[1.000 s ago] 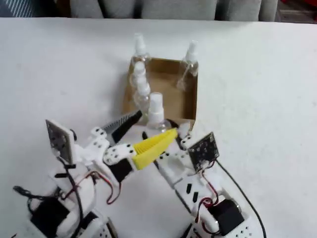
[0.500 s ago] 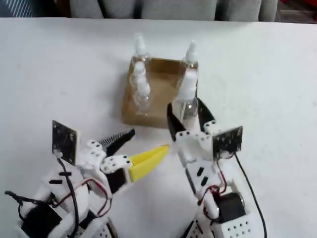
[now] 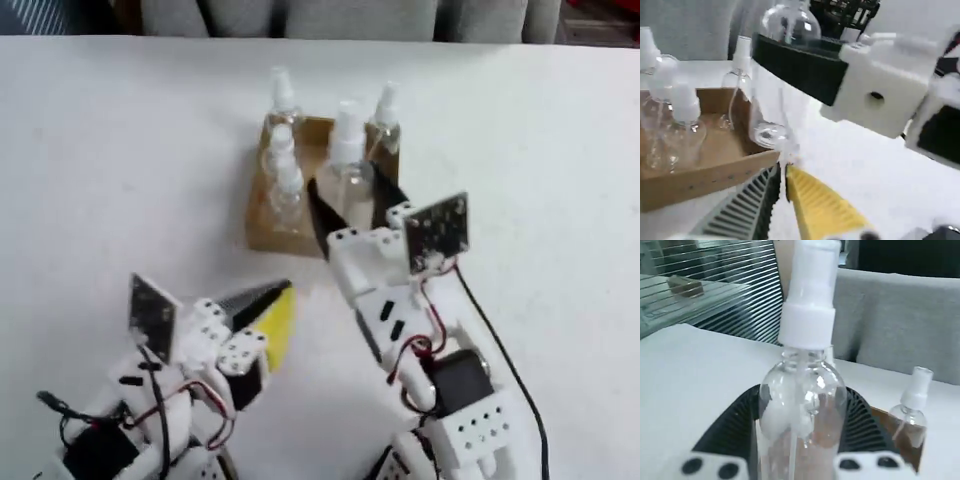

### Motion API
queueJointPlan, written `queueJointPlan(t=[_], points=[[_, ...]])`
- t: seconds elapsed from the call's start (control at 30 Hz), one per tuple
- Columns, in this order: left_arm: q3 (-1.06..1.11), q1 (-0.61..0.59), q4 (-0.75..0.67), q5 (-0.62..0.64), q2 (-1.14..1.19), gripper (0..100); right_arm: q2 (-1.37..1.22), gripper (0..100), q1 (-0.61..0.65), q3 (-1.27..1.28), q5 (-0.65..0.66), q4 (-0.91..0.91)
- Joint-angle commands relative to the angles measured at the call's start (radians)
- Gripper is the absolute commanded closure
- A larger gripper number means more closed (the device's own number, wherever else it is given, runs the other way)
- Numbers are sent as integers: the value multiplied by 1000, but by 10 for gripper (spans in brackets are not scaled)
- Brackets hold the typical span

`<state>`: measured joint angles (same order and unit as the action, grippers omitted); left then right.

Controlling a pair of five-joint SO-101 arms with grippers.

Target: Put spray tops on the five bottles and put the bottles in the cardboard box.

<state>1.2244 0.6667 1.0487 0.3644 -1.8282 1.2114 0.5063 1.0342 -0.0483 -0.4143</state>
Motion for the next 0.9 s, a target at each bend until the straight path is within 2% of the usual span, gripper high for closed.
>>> queueJointPlan(t=[0.0, 0.13, 0.33, 0.57, 0.87], points=[[25, 108, -63, -9, 5, 980, -74, 982, 85, -83, -77, 56], [112, 111, -133, -14, 5, 979, -108, 982, 166, -84, -81, 61], [253, 107, -310, -18, 5, 979, -51, 982, 183, -83, -83, -45], [316, -27, -443, -18, 5, 979, 41, 982, 182, -81, -83, -202], [347, -28, -471, -18, 5, 979, 137, 982, 170, -72, -74, -282]])
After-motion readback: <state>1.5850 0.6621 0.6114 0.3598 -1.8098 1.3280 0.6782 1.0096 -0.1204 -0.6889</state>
